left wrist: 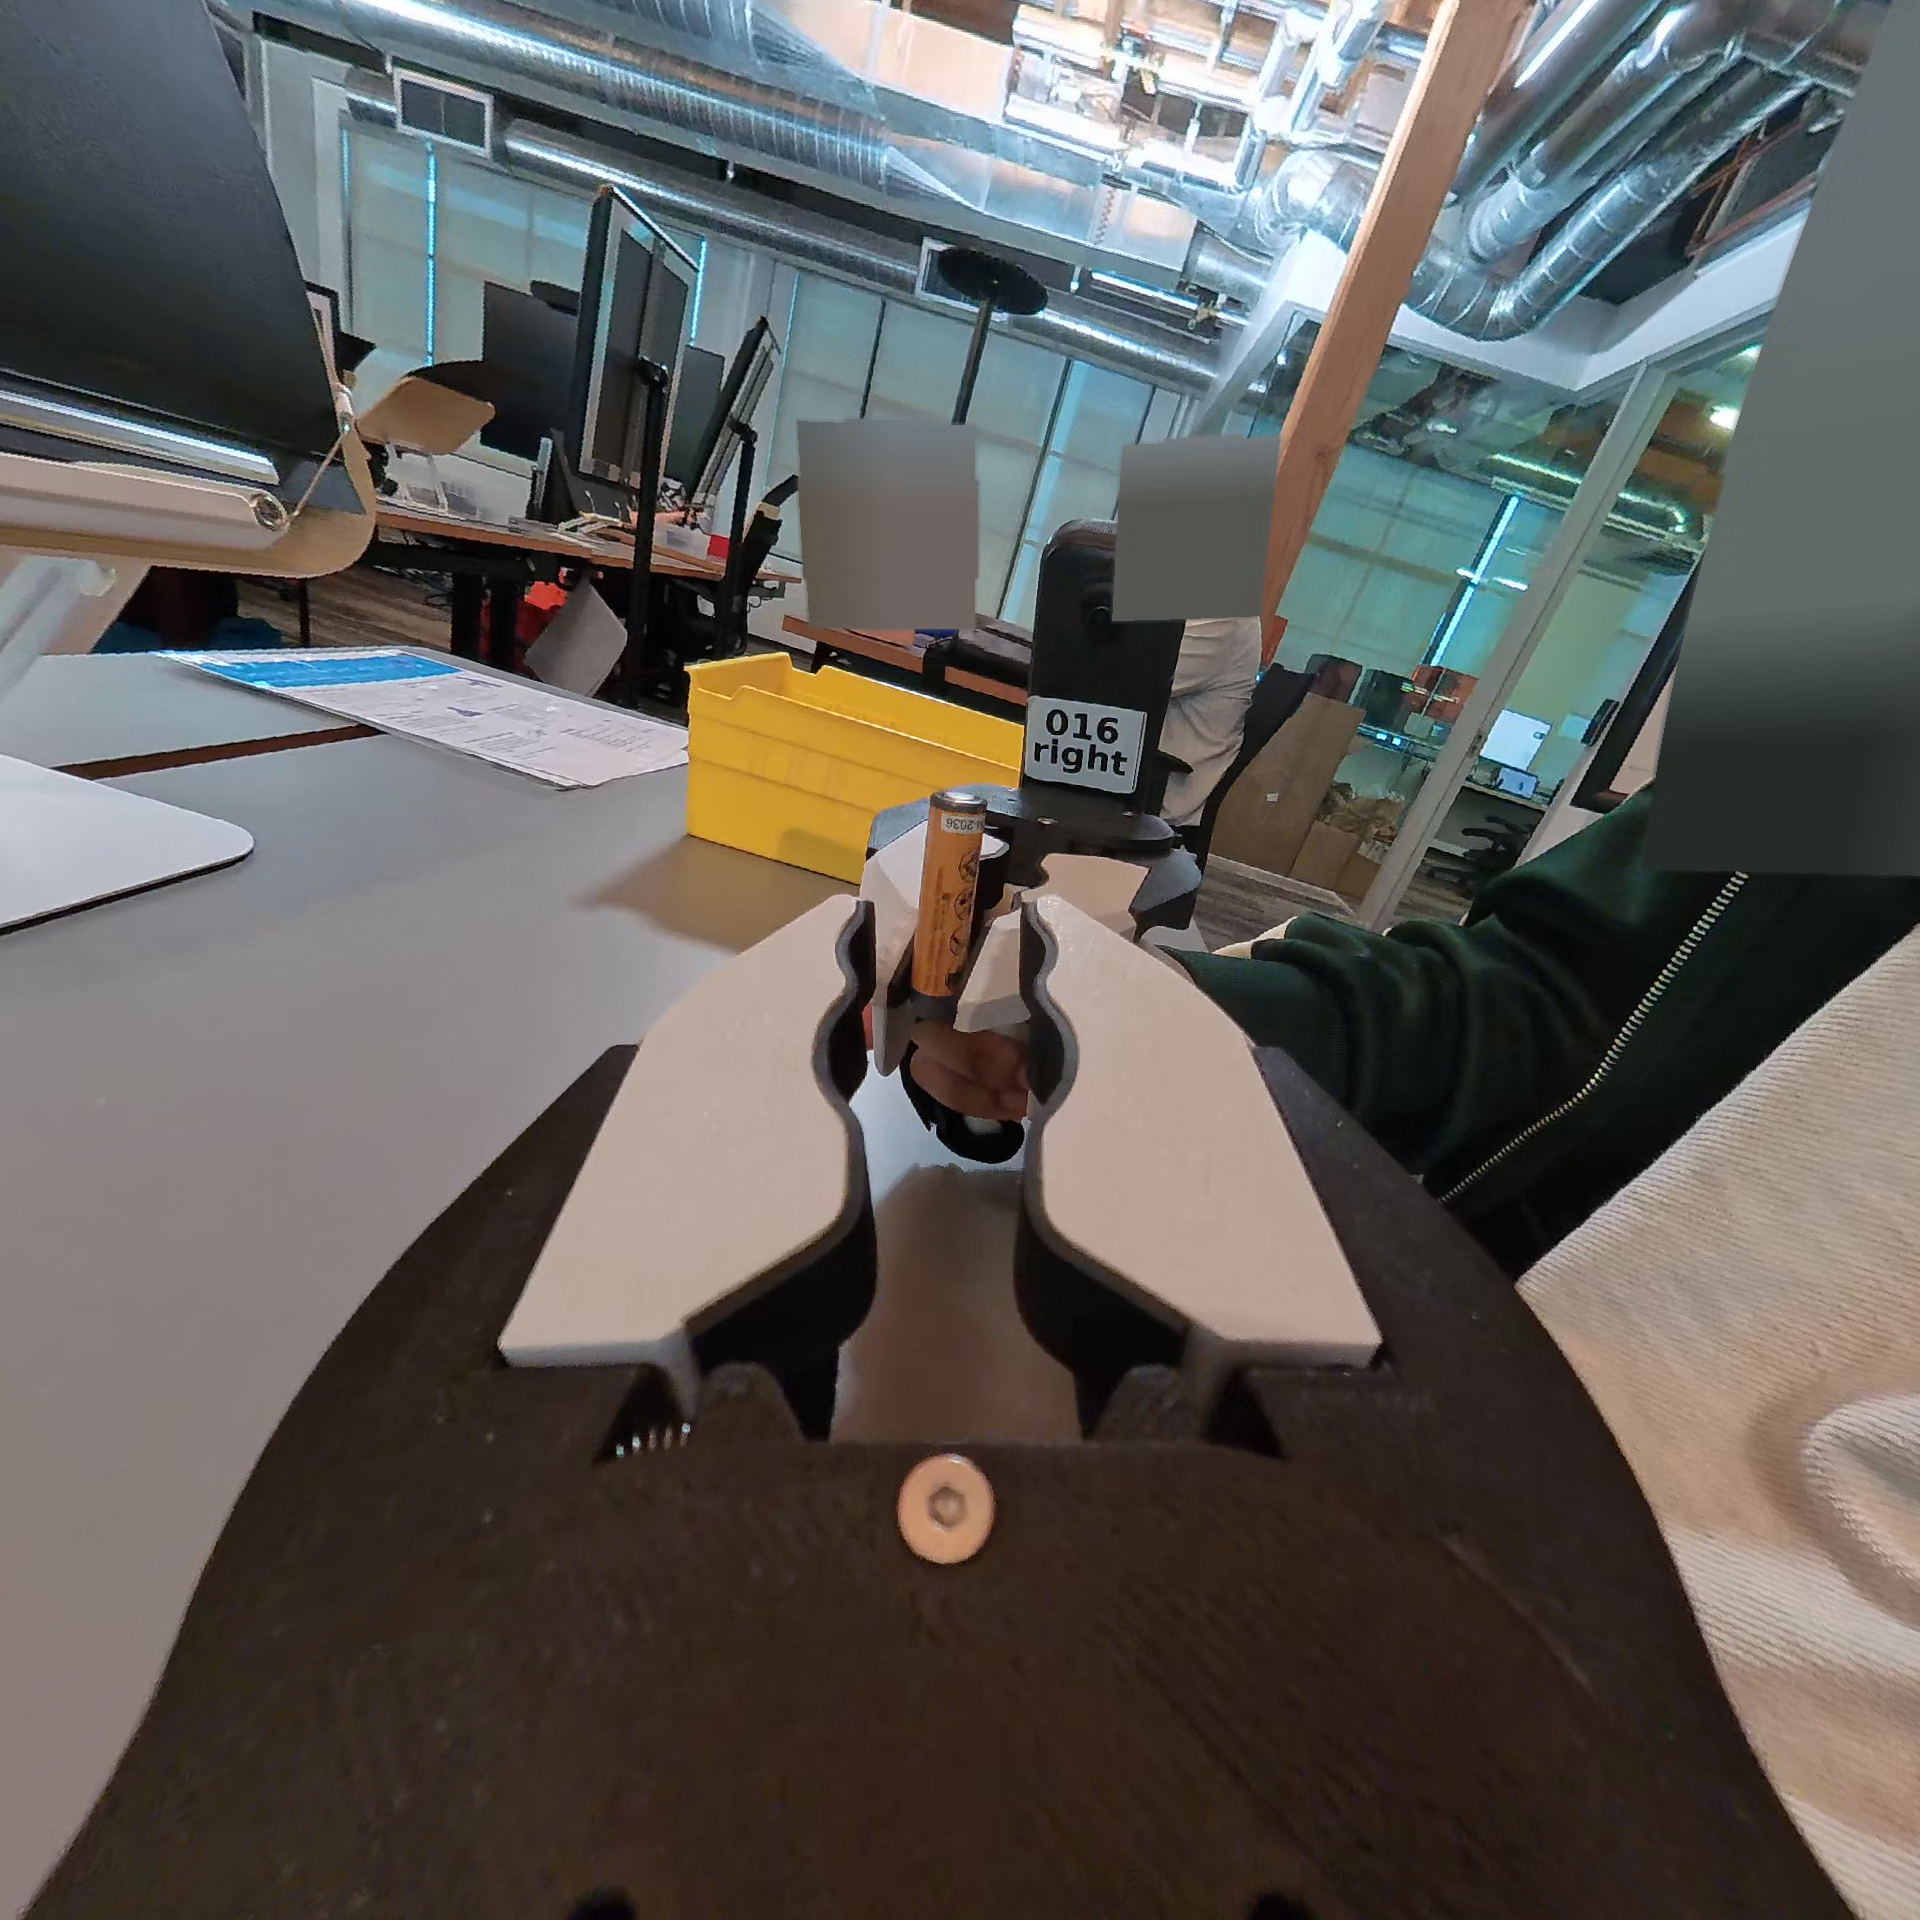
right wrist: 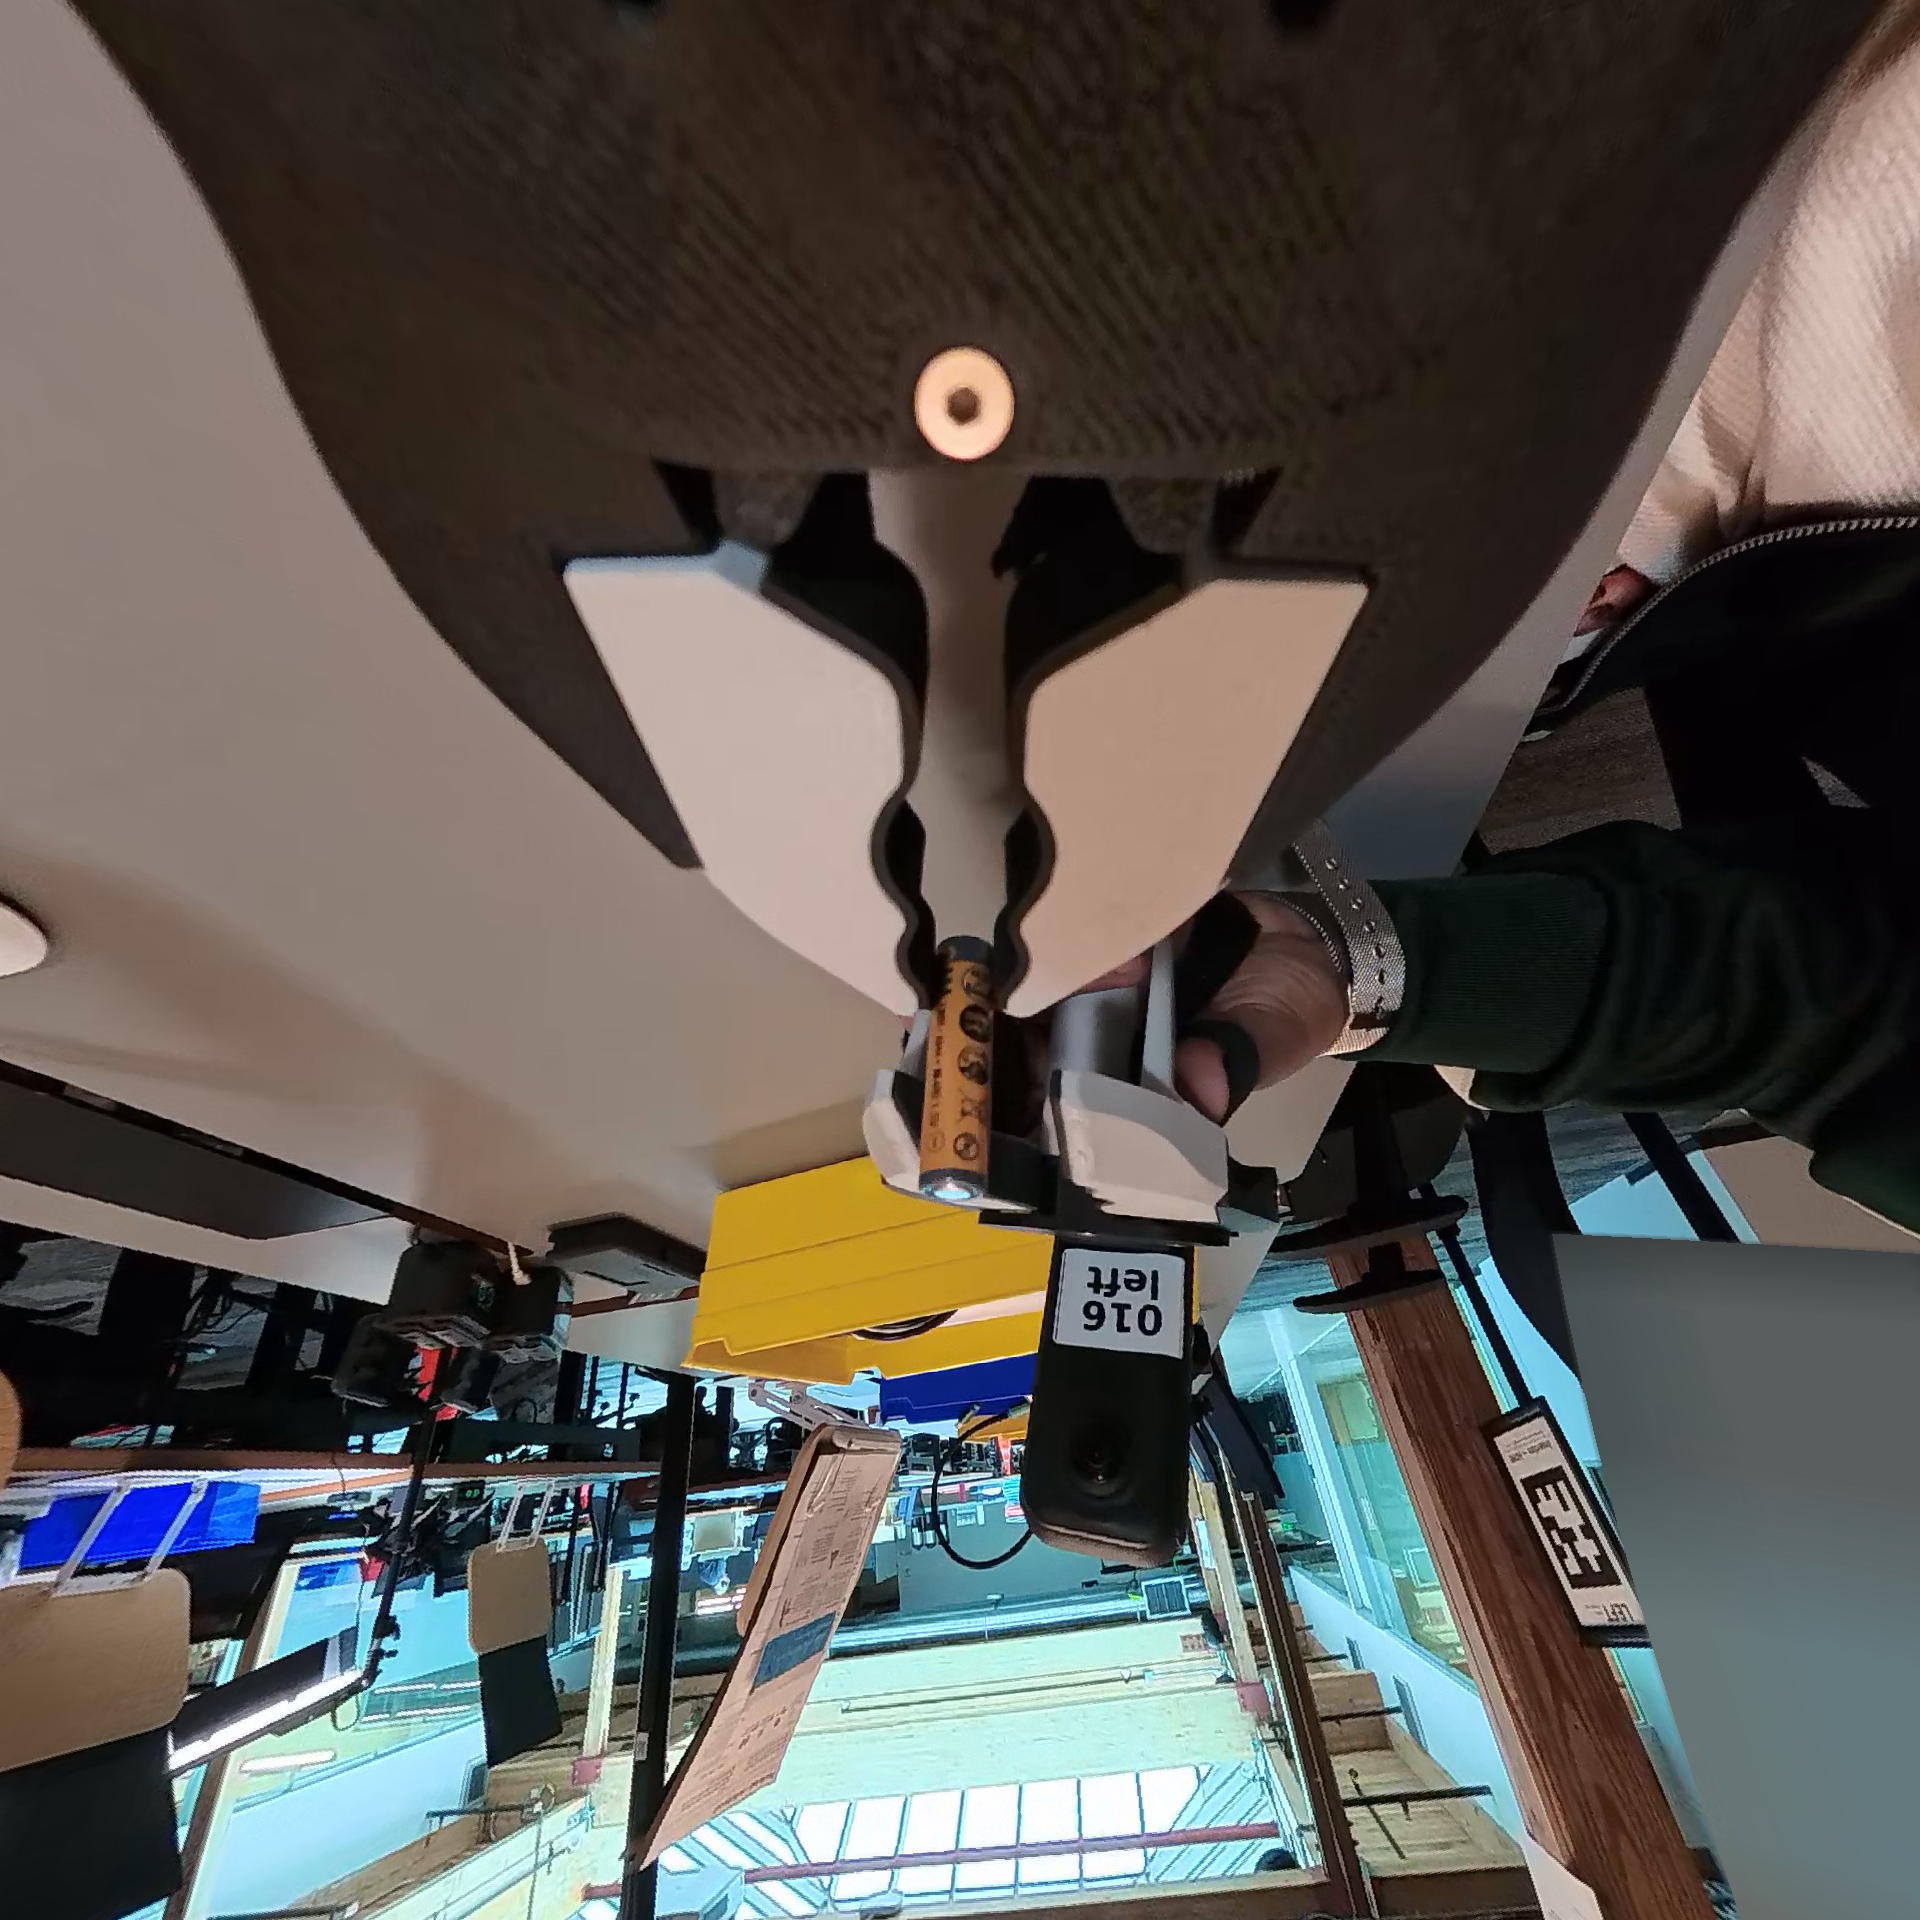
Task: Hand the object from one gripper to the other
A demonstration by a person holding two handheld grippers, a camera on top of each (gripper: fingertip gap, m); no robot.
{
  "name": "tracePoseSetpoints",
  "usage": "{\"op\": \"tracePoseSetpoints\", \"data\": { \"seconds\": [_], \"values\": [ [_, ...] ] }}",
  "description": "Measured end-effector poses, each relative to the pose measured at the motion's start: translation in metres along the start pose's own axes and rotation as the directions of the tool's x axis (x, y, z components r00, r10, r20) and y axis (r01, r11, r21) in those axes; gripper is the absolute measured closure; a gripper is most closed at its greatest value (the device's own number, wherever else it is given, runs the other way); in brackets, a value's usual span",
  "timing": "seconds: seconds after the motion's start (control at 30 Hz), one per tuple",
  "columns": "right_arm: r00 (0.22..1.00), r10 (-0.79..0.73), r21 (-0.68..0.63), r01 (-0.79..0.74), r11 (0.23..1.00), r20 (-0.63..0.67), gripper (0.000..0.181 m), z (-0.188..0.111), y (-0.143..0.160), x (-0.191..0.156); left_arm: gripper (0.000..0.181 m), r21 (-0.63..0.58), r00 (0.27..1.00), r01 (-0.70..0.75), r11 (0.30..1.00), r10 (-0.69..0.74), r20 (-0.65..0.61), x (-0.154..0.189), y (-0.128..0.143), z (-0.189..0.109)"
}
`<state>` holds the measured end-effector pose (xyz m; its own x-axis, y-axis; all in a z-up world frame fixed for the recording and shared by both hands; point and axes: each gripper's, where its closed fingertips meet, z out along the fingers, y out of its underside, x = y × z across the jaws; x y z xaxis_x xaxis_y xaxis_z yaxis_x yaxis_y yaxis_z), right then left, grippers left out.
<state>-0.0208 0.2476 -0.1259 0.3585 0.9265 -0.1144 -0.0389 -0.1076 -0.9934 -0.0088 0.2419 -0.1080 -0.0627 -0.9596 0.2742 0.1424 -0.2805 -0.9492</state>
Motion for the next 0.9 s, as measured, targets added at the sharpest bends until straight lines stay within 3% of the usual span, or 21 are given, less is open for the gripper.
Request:
{"op": "tracePoseSetpoints", "data": {
  "seconds": [0.17,0.27,0.33,0.4,0.5,0.63,0.9],
  "values": [
    [0.999,-0.035,-0.046,0.033,0.998,-0.038,0.171,-0.001,0.005,0.005,0.154,-0.016,1.0,-0.006,1.0,0.006,0.016,-0.002,0.001,0.0],
    [0.955,-0.201,-0.22,0.152,0.964,-0.218,0.171,-0.009,0.02,0.031,0.149,-0.056,0.993,-0.01,0.998,0.017,0.118,-0.016,0.006,-0.003],
    [0.859,-0.4,-0.382,0.27,0.884,-0.32,0.171,-0.019,0.028,0.05,0.162,-0.141,0.958,-0.008,0.99,0.048,0.282,-0.038,0.017,-0.01],
    [0.746,-0.581,-0.537,0.359,0.763,-0.326,0.171,-0.023,0.035,0.058,0.174,-0.235,0.917,-0.01,0.972,0.102,0.384,-0.051,0.029,-0.016],
    [0.596,-0.764,-0.714,0.42,0.56,-0.248,0.171,-0.023,0.05,0.064,0.169,-0.318,0.905,0.003,0.948,0.133,0.404,-0.053,0.041,-0.013],
    [0.441,-0.889,-0.815,0.467,0.342,-0.12,0.171,-0.018,0.062,0.064,0.158,-0.344,0.908,0.075,0.936,0.079,0.411,-0.053,0.053,-0.008],
    [0.36,-0.929,-0.821,0.503,0.27,-0.085,0.171,-0.012,0.057,0.057,0.156,-0.32,0.906,0.166,0.933,-0.017,0.423,-0.055,0.056,-0.01]
  ]
}}
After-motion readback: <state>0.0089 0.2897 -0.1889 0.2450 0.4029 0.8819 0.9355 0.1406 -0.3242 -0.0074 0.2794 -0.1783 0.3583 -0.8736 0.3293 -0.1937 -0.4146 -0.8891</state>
